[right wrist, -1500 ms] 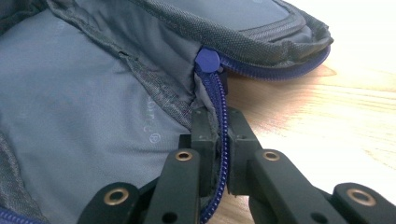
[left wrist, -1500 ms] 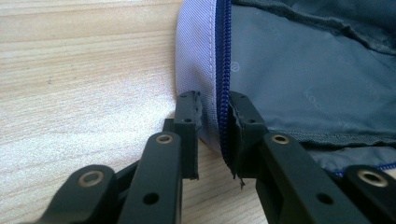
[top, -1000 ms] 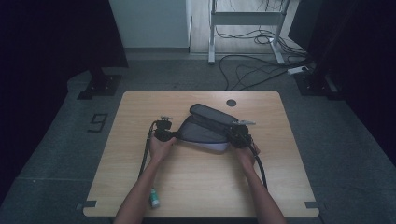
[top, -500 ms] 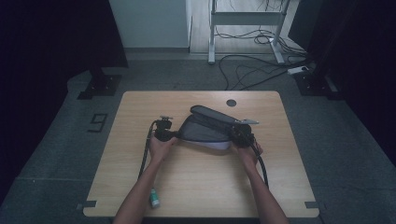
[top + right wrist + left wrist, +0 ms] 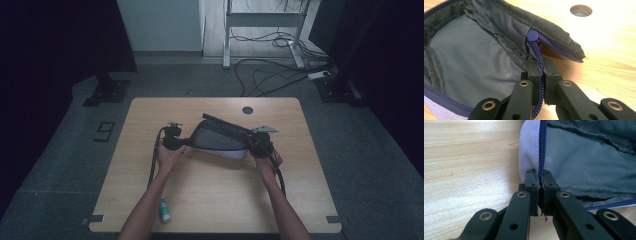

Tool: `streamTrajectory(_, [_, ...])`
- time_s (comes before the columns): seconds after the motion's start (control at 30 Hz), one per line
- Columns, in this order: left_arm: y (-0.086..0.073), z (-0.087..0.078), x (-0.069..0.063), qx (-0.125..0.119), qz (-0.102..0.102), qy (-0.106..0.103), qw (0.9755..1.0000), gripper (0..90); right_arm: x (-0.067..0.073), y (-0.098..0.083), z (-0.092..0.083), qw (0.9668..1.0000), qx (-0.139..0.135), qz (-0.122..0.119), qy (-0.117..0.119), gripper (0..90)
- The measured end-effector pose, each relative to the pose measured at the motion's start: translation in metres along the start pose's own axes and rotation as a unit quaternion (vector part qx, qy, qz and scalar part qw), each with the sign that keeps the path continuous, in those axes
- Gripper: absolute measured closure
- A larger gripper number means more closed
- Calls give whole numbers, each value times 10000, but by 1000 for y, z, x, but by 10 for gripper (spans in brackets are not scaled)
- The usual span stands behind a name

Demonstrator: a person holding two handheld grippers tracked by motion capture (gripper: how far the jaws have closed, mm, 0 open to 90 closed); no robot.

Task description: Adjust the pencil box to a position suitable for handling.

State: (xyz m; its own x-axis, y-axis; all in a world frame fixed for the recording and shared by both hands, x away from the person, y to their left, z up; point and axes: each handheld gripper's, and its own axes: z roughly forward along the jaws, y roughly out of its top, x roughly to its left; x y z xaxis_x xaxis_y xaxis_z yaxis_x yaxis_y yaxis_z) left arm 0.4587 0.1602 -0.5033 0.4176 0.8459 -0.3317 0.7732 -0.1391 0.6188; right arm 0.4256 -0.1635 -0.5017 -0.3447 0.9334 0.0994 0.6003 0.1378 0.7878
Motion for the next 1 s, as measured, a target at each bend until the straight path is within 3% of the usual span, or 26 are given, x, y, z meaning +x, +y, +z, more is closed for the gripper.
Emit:
streamTrajectory(0.37, [3,-18,-4,-181,31,-102,9998,864,5,11,-16,9997,-216,-61,51,853])
streamTrajectory(1.0, [-4,-41,-14,-285,253,-230,9990,864,10,15,-35,9987,-450,-189,113,853])
